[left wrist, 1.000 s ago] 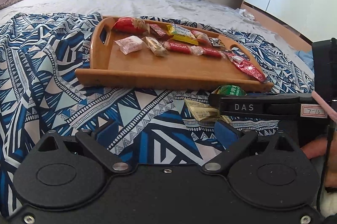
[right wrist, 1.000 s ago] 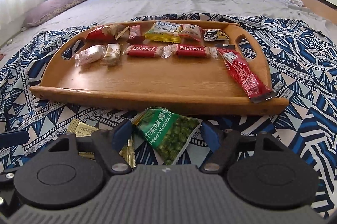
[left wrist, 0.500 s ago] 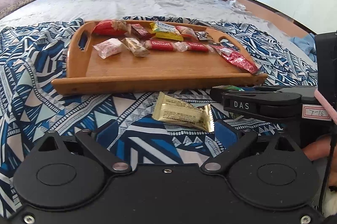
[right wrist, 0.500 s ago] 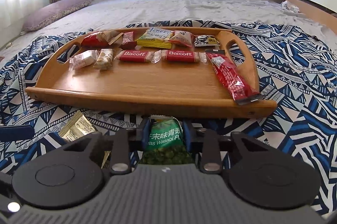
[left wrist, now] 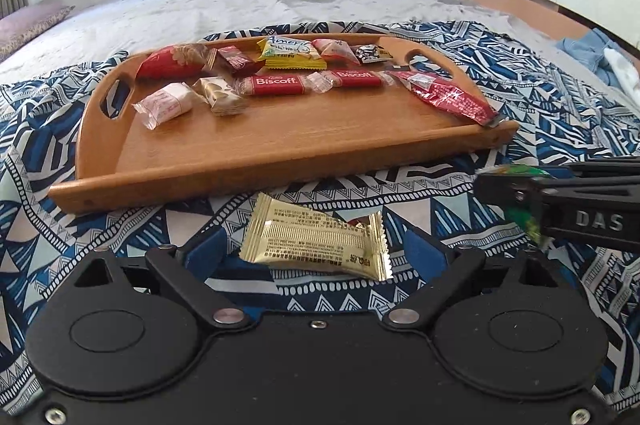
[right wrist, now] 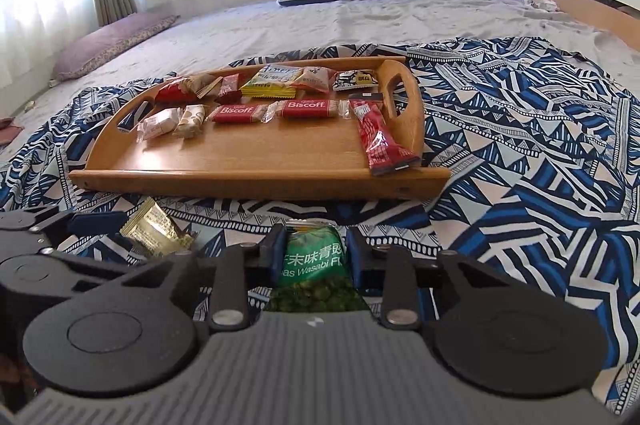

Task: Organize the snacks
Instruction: 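Grasp the gold pack with the left tool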

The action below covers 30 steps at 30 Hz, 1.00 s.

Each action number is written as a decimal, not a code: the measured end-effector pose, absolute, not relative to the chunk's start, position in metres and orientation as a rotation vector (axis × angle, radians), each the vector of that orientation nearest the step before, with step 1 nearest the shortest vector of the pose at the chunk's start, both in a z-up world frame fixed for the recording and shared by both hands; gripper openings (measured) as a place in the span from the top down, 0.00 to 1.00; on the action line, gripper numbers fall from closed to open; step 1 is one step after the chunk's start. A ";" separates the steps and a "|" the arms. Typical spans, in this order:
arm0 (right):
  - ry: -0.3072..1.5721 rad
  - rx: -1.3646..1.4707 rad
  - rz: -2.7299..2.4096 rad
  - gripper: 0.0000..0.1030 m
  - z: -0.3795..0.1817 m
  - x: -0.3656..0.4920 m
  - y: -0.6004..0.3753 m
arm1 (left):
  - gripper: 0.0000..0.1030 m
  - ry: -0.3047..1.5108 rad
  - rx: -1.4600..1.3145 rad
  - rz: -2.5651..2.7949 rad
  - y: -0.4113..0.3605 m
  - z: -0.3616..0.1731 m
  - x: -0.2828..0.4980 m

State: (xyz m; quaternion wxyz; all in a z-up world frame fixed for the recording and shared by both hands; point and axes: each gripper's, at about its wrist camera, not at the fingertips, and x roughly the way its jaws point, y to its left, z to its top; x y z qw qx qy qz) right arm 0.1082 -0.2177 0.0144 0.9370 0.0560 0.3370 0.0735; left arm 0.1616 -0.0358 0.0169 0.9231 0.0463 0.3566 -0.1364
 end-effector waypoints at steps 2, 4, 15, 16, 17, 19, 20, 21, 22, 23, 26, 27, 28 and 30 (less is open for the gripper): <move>0.690 0.114 0.149 0.65 0.015 0.106 -0.219 | 0.14 0.727 0.112 -0.267 -0.038 0.016 0.163; 0.689 0.120 0.149 0.65 0.015 0.104 -0.219 | 0.20 0.715 0.130 -0.258 -0.039 0.016 0.161; 0.677 0.124 0.183 0.65 0.022 0.100 -0.208 | 0.47 0.679 0.057 -0.297 -0.021 0.016 0.161; 0.673 0.124 0.189 0.65 0.024 0.100 -0.207 | 0.48 0.679 0.049 -0.302 -0.019 0.016 0.161; 0.669 0.128 0.192 0.65 0.026 0.101 -0.207 | 0.49 0.679 0.043 -0.305 -0.017 0.017 0.161; 0.656 0.137 0.195 0.65 0.031 0.102 -0.208 | 0.49 0.680 0.035 -0.306 -0.014 0.020 0.159; 0.647 0.133 0.194 0.65 0.035 0.102 -0.208 | 0.49 0.677 0.034 -0.307 -0.013 0.022 0.157; 0.638 0.123 0.189 0.65 0.038 0.103 -0.207 | 0.49 0.672 0.034 -0.308 -0.011 0.025 0.155; 0.628 0.109 0.185 0.65 0.041 0.103 -0.206 | 0.49 0.660 0.031 -0.302 -0.009 0.028 0.152; 0.621 0.099 0.186 0.65 0.044 0.104 -0.206 | 0.49 0.649 0.029 -0.302 -0.007 0.031 0.150; 0.610 0.093 0.198 0.65 0.052 0.108 -0.204 | 0.49 0.623 0.001 -0.305 0.002 0.044 0.143; 0.607 0.091 0.200 0.65 0.054 0.111 -0.202 | 0.49 0.612 -0.005 -0.302 0.004 0.048 0.141; 0.602 0.087 0.200 0.65 0.055 0.114 -0.201 | 0.49 0.594 -0.004 -0.296 0.007 0.054 0.139; 0.591 0.073 0.182 0.65 0.056 0.120 -0.197 | 0.48 0.563 0.007 -0.283 0.011 0.063 0.136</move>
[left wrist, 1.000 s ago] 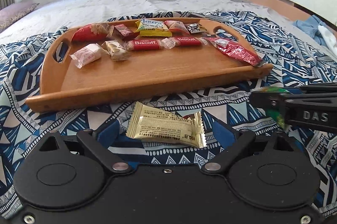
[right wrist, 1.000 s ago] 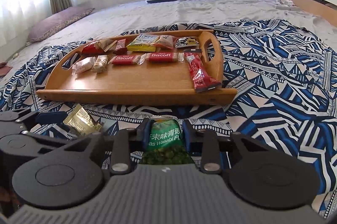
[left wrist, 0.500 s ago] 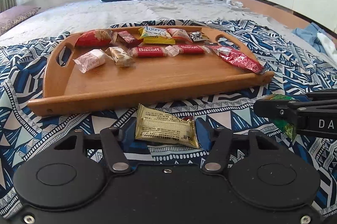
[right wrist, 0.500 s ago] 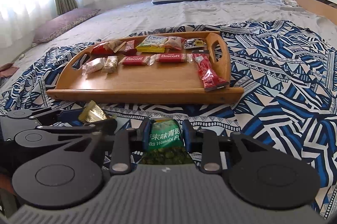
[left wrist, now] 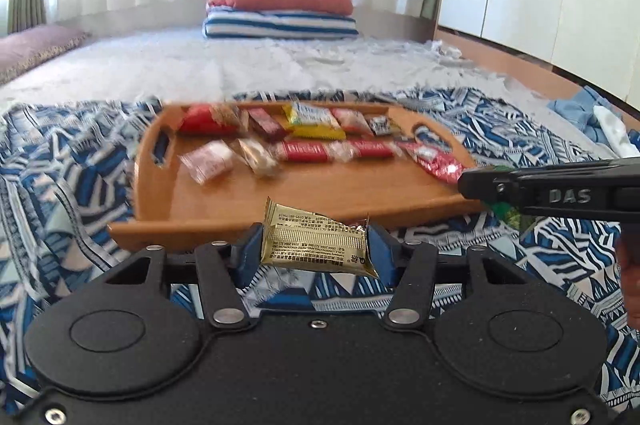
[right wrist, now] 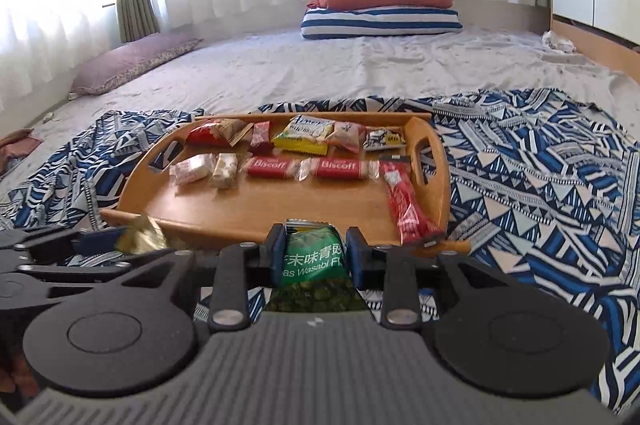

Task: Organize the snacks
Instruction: 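Grasp the gold pack with the left tool, then carry the gold pack and green wasabi pea pack over the tray with both tools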

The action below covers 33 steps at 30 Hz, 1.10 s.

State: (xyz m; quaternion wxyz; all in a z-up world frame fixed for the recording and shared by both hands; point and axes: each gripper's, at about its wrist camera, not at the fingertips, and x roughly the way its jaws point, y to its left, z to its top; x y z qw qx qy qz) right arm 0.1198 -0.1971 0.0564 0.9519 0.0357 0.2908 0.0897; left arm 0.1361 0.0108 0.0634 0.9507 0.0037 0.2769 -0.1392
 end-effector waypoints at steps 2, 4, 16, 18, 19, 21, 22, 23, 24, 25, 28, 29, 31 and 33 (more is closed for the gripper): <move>0.587 0.074 0.173 0.65 0.056 0.128 -0.195 | 0.48 0.542 0.013 -0.274 0.015 0.072 0.138; 0.595 0.096 0.190 0.65 0.056 0.138 -0.192 | 0.48 0.538 0.013 -0.268 0.020 0.077 0.145; 0.643 0.054 0.271 0.65 0.040 0.197 -0.152 | 0.48 0.591 0.027 -0.225 0.044 0.066 0.202; 0.655 0.044 0.282 0.65 0.035 0.205 -0.145 | 0.48 0.602 0.011 -0.220 0.049 0.062 0.211; 0.661 0.039 0.285 0.65 0.033 0.209 -0.142 | 0.48 0.606 0.011 -0.216 0.051 0.061 0.215; 0.672 0.033 0.285 0.65 0.028 0.217 -0.137 | 0.48 0.615 0.019 -0.204 0.054 0.057 0.222; 0.676 0.031 0.281 0.65 0.026 0.221 -0.135 | 0.48 0.620 0.022 -0.199 0.055 0.055 0.225; 0.681 0.030 0.280 0.65 0.023 0.224 -0.134 | 0.48 0.624 0.022 -0.194 0.056 0.053 0.228; 0.687 0.029 0.279 0.65 0.021 0.227 -0.133 | 0.48 0.630 0.023 -0.189 0.057 0.051 0.231; 0.693 0.029 0.278 0.65 0.018 0.230 -0.132 | 0.48 0.636 0.025 -0.183 0.058 0.049 0.234; 0.708 0.027 0.280 0.65 0.012 0.237 -0.129 | 0.48 0.652 0.032 -0.177 0.059 0.043 0.242; 0.702 0.023 0.279 0.65 0.011 0.239 -0.128 | 0.48 0.658 0.030 -0.175 0.060 0.041 0.244; 0.700 0.015 0.277 0.65 0.011 0.241 -0.126 | 0.48 0.664 0.026 -0.173 0.060 0.038 0.248; 0.702 0.027 0.285 0.65 0.011 0.244 -0.126 | 0.48 0.667 0.024 -0.174 0.059 0.037 0.251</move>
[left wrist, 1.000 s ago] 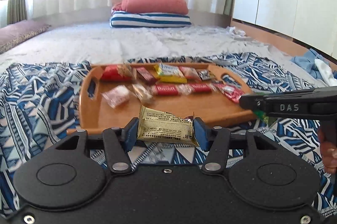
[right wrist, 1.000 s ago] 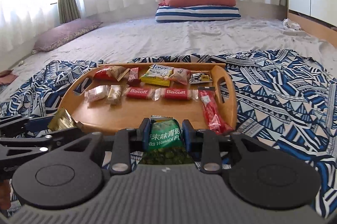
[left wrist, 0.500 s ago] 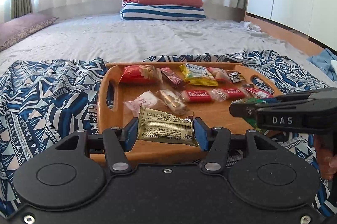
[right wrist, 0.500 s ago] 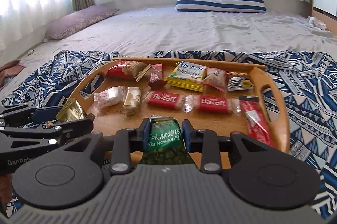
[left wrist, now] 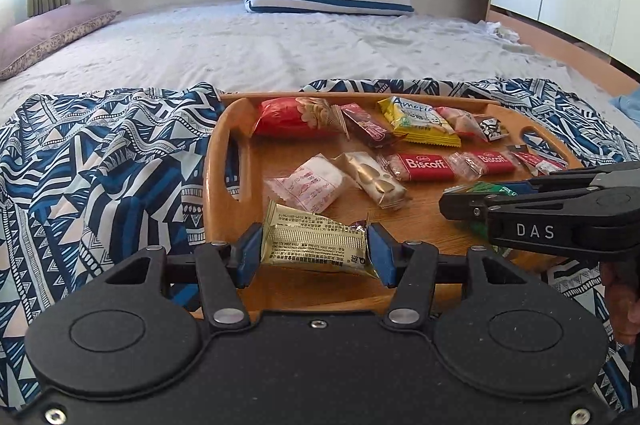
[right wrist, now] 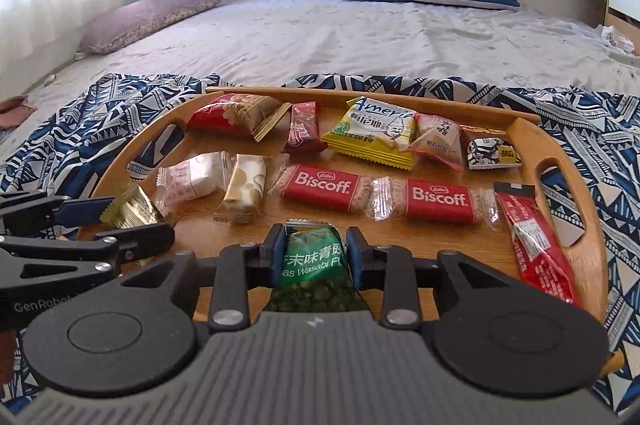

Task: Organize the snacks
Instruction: 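Carry the gold pack and green wasabi pea pack over the tray with both tools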

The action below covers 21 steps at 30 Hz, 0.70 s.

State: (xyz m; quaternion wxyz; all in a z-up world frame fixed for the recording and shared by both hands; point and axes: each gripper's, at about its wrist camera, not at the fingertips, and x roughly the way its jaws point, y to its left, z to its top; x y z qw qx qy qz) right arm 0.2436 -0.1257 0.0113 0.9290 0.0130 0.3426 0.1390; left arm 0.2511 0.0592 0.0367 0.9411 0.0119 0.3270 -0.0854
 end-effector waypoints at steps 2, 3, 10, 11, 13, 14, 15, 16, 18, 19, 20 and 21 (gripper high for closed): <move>0.701 0.021 0.285 0.65 0.012 0.245 -0.125 | 0.48 0.667 0.029 -0.172 0.057 0.035 0.253; 0.700 0.016 0.285 0.64 0.012 0.246 -0.124 | 0.48 0.668 0.030 -0.173 0.057 0.035 0.254; 0.700 0.003 0.299 0.64 0.012 0.251 -0.120 | 0.48 0.673 0.035 -0.178 0.053 0.030 0.259; 0.699 0.001 0.297 0.64 0.012 0.252 -0.120 | 0.48 0.673 0.035 -0.177 0.052 0.030 0.260; 0.697 0.000 0.297 0.64 0.013 0.254 -0.120 | 0.48 0.671 0.034 -0.177 0.052 0.029 0.261; 0.696 0.000 0.297 0.64 0.013 0.254 -0.120 | 0.48 0.671 0.034 -0.177 0.052 0.029 0.261; 0.695 0.000 0.297 0.64 0.013 0.254 -0.120 | 0.47 0.672 0.035 -0.177 0.052 0.029 0.261; 0.695 -0.001 0.297 0.64 0.014 0.255 -0.120 | 0.47 0.672 0.036 -0.175 0.052 0.030 0.262; 0.695 -0.002 0.296 0.64 0.014 0.255 -0.121 | 0.47 0.677 0.039 -0.174 0.050 0.030 0.262; 0.696 -0.002 0.296 0.64 0.014 0.256 -0.121 | 0.46 0.678 0.039 -0.177 0.050 0.031 0.263; 0.697 -0.003 0.296 0.64 0.013 0.257 -0.121 | 0.46 0.677 0.038 -0.180 0.050 0.031 0.262; 0.697 -0.004 0.296 0.64 0.013 0.257 -0.121 | 0.45 0.677 0.037 -0.180 0.049 0.032 0.262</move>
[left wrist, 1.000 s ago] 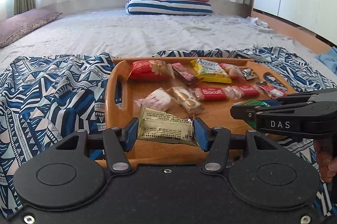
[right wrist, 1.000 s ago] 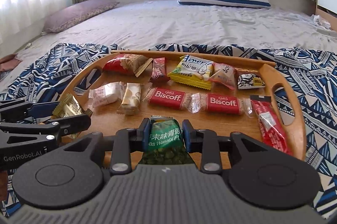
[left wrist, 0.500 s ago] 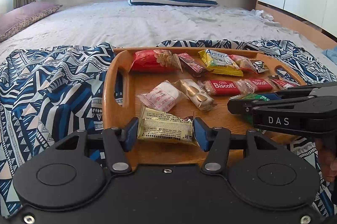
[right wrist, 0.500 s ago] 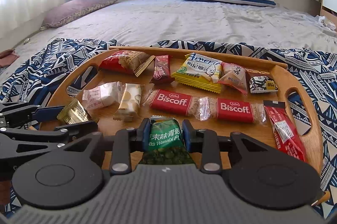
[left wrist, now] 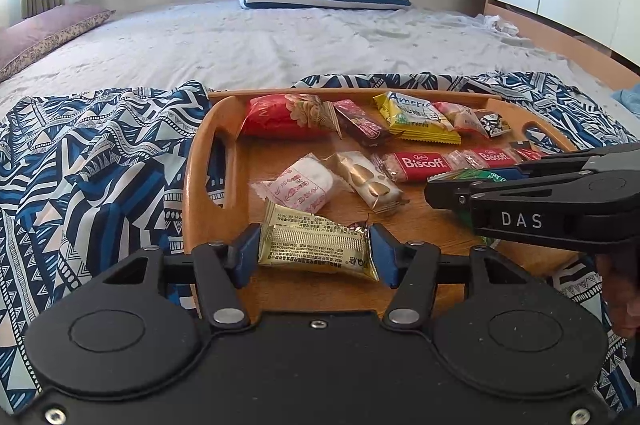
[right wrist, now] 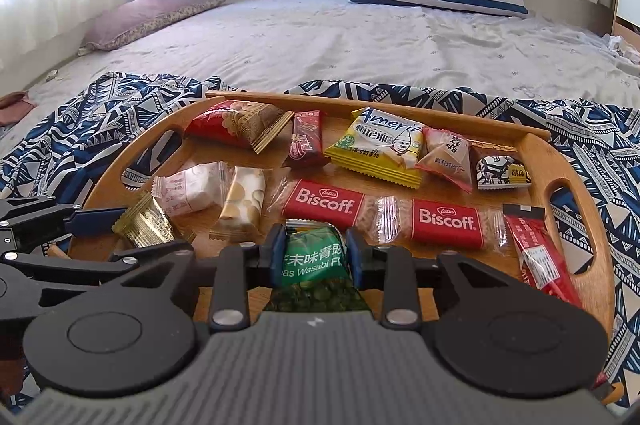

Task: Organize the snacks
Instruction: 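Carry the gold pack and green wasabi pea pack over the tray with both tools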

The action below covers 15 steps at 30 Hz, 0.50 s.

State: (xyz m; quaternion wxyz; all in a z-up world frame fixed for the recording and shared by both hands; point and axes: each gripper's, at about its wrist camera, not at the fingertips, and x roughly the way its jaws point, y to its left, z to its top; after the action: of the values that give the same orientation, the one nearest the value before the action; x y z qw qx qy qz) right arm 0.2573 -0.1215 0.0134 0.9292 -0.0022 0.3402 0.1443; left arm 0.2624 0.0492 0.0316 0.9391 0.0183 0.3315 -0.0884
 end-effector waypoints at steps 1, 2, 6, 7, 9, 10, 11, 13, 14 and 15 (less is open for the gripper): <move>0.697 -0.006 0.295 0.64 0.013 0.258 -0.122 | 0.44 0.677 0.038 -0.180 0.049 0.032 0.262; 0.696 -0.007 0.295 0.64 0.014 0.258 -0.122 | 0.44 0.676 0.042 -0.181 0.048 0.032 0.262; 0.692 -0.005 0.296 0.64 0.014 0.257 -0.122 | 0.42 0.664 0.083 -0.179 0.045 0.036 0.260; 0.691 -0.007 0.296 0.64 0.015 0.257 -0.122 | 0.41 0.662 0.087 -0.182 0.044 0.037 0.259; 0.692 -0.011 0.297 0.64 0.015 0.257 -0.121 | 0.39 0.654 0.085 -0.189 0.043 0.040 0.258; 0.693 -0.012 0.297 0.64 0.015 0.257 -0.121 | 0.37 0.651 0.085 -0.194 0.043 0.042 0.257; 0.693 -0.012 0.298 0.64 0.015 0.257 -0.121 | 0.35 0.648 0.086 -0.197 0.043 0.043 0.256; 0.693 -0.011 0.299 0.64 0.016 0.256 -0.120 | 0.34 0.638 0.097 -0.200 0.042 0.046 0.253; 0.693 -0.010 0.301 0.64 0.016 0.256 -0.120 | 0.33 0.633 0.105 -0.197 0.042 0.048 0.251; 0.693 -0.009 0.302 0.64 0.016 0.256 -0.120 | 0.32 0.627 0.112 -0.192 0.042 0.050 0.249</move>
State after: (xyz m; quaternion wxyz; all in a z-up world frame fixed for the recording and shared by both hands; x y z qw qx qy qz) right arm 0.2559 -0.1201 0.0163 0.9294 -0.0045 0.3383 0.1476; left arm 0.2492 0.0422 0.0498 0.9451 0.0551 0.3079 -0.0943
